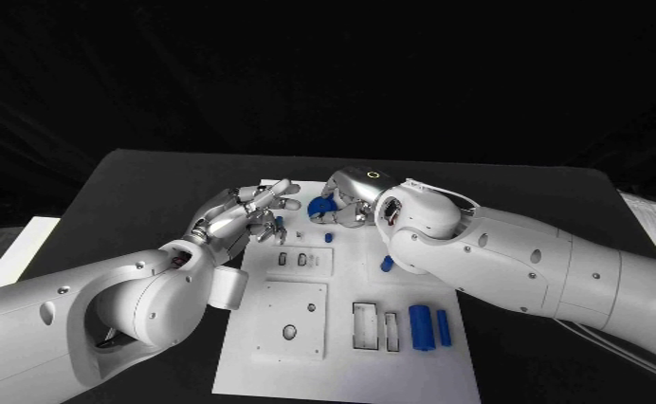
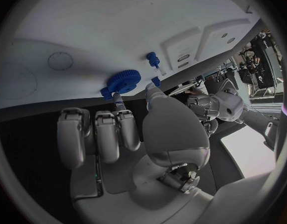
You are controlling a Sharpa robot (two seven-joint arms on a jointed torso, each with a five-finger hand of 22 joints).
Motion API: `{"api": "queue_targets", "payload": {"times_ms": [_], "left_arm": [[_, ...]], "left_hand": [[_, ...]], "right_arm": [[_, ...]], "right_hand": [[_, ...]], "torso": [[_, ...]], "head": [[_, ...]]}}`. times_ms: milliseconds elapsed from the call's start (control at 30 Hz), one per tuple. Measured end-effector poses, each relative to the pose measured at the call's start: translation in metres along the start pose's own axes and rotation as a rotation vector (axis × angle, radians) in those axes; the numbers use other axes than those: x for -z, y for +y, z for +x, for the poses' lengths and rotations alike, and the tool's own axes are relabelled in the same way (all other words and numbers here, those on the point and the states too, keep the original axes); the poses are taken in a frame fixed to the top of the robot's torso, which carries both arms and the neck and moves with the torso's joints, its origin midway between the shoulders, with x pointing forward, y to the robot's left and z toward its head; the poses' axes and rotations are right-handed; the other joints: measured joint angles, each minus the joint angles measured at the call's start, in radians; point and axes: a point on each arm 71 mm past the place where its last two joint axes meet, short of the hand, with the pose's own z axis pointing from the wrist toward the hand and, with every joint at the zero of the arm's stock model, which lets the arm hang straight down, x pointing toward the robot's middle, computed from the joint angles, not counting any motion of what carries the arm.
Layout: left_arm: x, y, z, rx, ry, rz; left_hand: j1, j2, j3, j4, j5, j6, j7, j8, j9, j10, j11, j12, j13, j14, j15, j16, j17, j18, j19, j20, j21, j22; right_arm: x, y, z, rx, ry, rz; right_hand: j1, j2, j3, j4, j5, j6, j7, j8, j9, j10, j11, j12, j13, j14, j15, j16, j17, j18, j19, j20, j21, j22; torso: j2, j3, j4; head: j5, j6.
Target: Assemble the parts on the task board
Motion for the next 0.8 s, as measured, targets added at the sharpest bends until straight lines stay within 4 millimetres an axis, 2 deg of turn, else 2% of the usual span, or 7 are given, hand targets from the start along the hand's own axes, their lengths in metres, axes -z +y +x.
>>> {"api": "queue_targets", "payload": {"times_ms": [333, 433, 533, 667, 800], "left_arm": [[0.000, 0.000, 0.000, 0.000, -0.001, 0.000], [0.000, 0.000, 0.000, 0.000, -0.001, 0.000], [0.000, 0.000, 0.000, 0.000, -0.001, 0.000], [0.000, 0.000, -0.001, -0.001, -0.002, 0.000], [0.000, 0.000, -0.003, -0.004, -0.008, 0.000]], "left_hand": [[0.000, 0.000, -0.003, -0.003, 0.000, -0.004, 0.004, 0.000, 0.000, 0.000, 0.000, 0.000, 0.001, 0.000, 0.000, -0.004, 0.000, 0.000, 0.000, 0.000, 0.000, -0.001], [0.000, 0.000, -0.003, -0.003, 0.000, -0.004, 0.004, 0.000, 0.000, 0.000, 0.000, 0.000, 0.001, 0.000, 0.000, -0.005, 0.000, 0.000, 0.000, 0.000, 0.000, -0.001], [0.000, 0.000, -0.003, -0.003, 0.000, -0.004, 0.004, 0.000, 0.000, 0.000, 0.000, 0.000, 0.001, 0.000, 0.000, -0.005, 0.000, 0.000, 0.000, 0.000, 0.000, -0.001], [0.000, 0.000, -0.003, -0.003, 0.000, -0.004, 0.004, 0.000, 0.000, -0.004, 0.004, 0.000, 0.001, -0.002, -0.002, -0.010, -0.006, 0.000, -0.004, 0.004, -0.004, -0.008], [0.000, 0.000, 0.000, -0.005, 0.000, -0.004, 0.004, 0.000, 0.000, -0.005, 0.002, 0.000, 0.002, -0.010, -0.002, -0.024, -0.018, 0.000, -0.015, 0.003, -0.014, -0.022]], "right_arm": [[0.000, -0.003, 0.000, -0.008, 0.016, 0.010], [0.001, -0.004, 0.000, -0.012, 0.011, 0.013], [0.004, -0.007, -0.001, -0.022, -0.010, 0.013], [0.012, -0.013, -0.005, -0.054, -0.071, -0.011], [0.026, -0.023, -0.015, -0.115, -0.141, -0.066]], "right_hand": [[-0.005, 0.005, -0.006, -0.001, 0.014, 0.007, 0.000, -0.001, 0.002, 0.000, 0.000, 0.004, 0.000, 0.000, 0.000, 0.000, 0.000, 0.000, 0.000, 0.000, 0.000, 0.000], [-0.004, 0.006, -0.012, -0.007, 0.029, 0.009, -0.002, -0.001, 0.004, 0.000, 0.000, 0.004, 0.000, 0.000, 0.000, 0.000, 0.000, 0.000, 0.000, 0.000, 0.000, 0.000], [0.010, 0.020, -0.018, -0.013, 0.035, 0.011, 0.000, 0.000, 0.005, 0.000, 0.000, 0.004, 0.000, 0.000, 0.000, 0.000, 0.000, 0.000, 0.000, 0.000, 0.000, 0.000], [0.045, 0.022, -0.021, -0.025, 0.035, 0.011, 0.000, 0.000, 0.001, 0.000, 0.000, 0.004, 0.000, 0.000, 0.000, 0.000, 0.000, 0.000, 0.000, 0.000, 0.000, 0.000], [0.080, 0.028, -0.019, -0.045, 0.041, 0.011, 0.000, 0.000, 0.001, 0.000, 0.000, 0.004, 0.000, 0.000, 0.000, 0.000, 0.000, 0.000, 0.000, 0.000, 0.000, 0.000]], "torso": [[0.000, -0.0002, 0.0001], [0.000, -0.0005, 0.0002], [0.000, -0.0004, 0.0002], [0.000, 0.0001, -0.0003], [-0.002, 0.0013, -0.0034]], "head": [[-0.001, -0.002], [-0.001, -0.002], [-0.002, -0.001], [-0.001, 0.003], [0.000, 0.007]]}}
